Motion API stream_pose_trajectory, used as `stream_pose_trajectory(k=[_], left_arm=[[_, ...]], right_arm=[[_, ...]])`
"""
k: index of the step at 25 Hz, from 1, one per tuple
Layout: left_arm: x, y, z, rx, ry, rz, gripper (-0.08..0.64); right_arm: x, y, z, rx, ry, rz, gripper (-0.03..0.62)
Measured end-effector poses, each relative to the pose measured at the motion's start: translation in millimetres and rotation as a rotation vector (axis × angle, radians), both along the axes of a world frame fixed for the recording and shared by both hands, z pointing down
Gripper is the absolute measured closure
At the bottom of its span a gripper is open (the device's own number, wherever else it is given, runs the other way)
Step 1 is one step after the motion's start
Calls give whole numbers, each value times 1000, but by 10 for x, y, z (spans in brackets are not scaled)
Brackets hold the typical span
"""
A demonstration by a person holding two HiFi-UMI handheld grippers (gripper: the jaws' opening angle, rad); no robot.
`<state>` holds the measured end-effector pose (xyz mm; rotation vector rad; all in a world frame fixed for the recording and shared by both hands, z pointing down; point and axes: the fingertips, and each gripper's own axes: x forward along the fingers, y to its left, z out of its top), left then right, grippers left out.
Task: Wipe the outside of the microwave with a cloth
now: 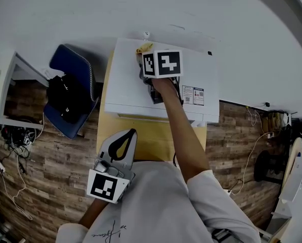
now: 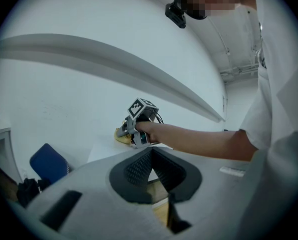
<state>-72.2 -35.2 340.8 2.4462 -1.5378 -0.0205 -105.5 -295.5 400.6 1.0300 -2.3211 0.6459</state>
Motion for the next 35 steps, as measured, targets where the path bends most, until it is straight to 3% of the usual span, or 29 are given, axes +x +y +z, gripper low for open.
stream_pose_trajectory(k=[17, 23, 28, 35], left_arm=[[-221, -6, 10, -9, -46, -51, 568], [-300, 15, 28, -34, -38, -72, 569], [-295, -16, 48, -35, -53, -58, 569], [-63, -15, 33, -16, -72, 13, 569]], right_arm=[[-847, 159, 10, 30, 16, -168, 476], [-1080, 361, -136, 2, -74, -271, 476], [-831, 366, -418, 43, -107, -259, 476], [108, 184, -559, 96, -50, -138, 474]])
